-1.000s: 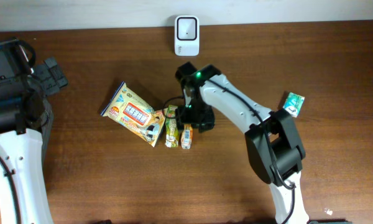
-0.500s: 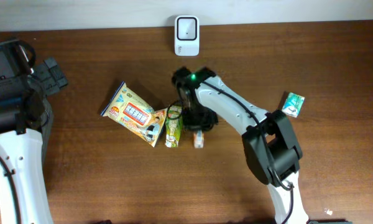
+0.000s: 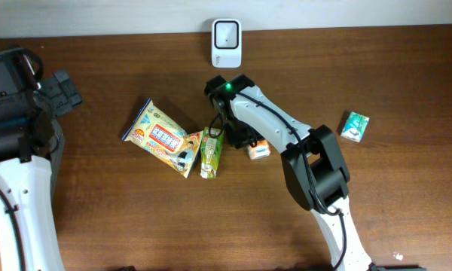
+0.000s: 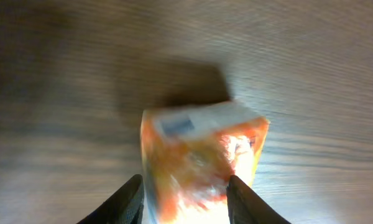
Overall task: Scan the item barcode
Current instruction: 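Grasp the orange pack with the right gripper and lift it, then hold the orange pack up to the scanner with the right gripper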
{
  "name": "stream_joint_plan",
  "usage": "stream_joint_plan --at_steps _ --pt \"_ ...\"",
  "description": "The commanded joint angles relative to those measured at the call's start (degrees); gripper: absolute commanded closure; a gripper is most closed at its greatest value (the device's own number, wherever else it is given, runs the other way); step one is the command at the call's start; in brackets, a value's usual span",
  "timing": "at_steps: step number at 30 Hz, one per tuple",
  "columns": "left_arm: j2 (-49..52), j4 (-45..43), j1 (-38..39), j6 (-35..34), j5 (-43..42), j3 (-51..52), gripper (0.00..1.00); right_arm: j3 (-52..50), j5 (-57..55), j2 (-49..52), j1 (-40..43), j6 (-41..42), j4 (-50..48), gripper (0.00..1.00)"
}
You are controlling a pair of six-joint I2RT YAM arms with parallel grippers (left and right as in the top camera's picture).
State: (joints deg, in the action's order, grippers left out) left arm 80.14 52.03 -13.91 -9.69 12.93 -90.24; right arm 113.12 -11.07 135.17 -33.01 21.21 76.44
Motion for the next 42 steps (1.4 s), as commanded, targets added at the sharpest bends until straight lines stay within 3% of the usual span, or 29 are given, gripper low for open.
stream_joint_plan --at_steps 1,3,5,10,13,15,18,21,23,26,28,29,32,36,42 --pt "-0.61 -0.09 -0.20 0.31 0.39 -0.68 0.01 9.88 8.11 0.17 1.88 -1.33 4.68 0.56" --pt "-0.61 -0.09 -0.20 0.31 0.39 -0.68 0.01 17.62 8.17 0.17 5.27 -2.03 9.73 0.55" --pt "-0.61 -0.09 -0.20 0.31 0.39 -0.68 0.01 18.45 15.93 0.20 11.72 -7.67 11.26 0.52" --pt "-0.61 -0.07 -0.20 0.31 0.39 -0.68 0.01 4.17 37.38 0.22 20.31 -22.43 6.91 0.53" --pt "-0.61 -0.07 -0.20 0.31 0.39 -0.68 0.01 -5.79 41.53 0.22 19.61 -22.53 1.46 0.54" --pt "-0.61 -0.07 -0.20 0.31 0.39 -0.68 0.01 -7.13 41.51 0.22 19.47 -22.51 1.07 0.54" --pt "-0.61 -0.09 -0.20 0.31 0.39 -0.68 0.01 -7.15 41.46 0.22 19.47 -22.47 -1.22 0.67" --pt "-0.61 -0.09 -0.20 0.31 0.39 -0.68 0.01 -7.15 41.31 0.20 19.50 -22.45 -2.14 0.91" --pt "-0.61 -0.09 -0.20 0.31 0.39 -0.68 0.01 -5.75 43.30 0.09 19.56 -22.29 -1.22 0.96" --pt "-0.61 -0.09 -0.20 0.31 0.39 -0.68 0.01 2.14 58.18 -2.19 20.06 -27.39 3.15 0.96" --pt "-0.61 -0.09 -0.20 0.31 0.39 -0.68 0.01 8.87 76.89 -3.06 21.90 -32.06 4.57 0.96" --pt "-0.61 -0.09 -0.20 0.31 0.39 -0.68 0.01 9.20 85.90 -3.06 23.10 -33.03 4.55 0.96" --pt "-0.61 -0.09 -0.20 0.31 0.39 -0.68 0.01 9.20 98.77 -3.06 24.68 -33.24 4.50 0.96" --pt "-0.61 -0.09 -0.20 0.31 0.39 -0.68 0.01 10.12 100.04 -4.55 26.12 -32.76 6.10 0.96" --pt "-0.61 -0.09 -0.20 0.31 0.39 -0.68 0.01 10.14 97.11 -15.28 29.27 -32.96 6.25 0.96"
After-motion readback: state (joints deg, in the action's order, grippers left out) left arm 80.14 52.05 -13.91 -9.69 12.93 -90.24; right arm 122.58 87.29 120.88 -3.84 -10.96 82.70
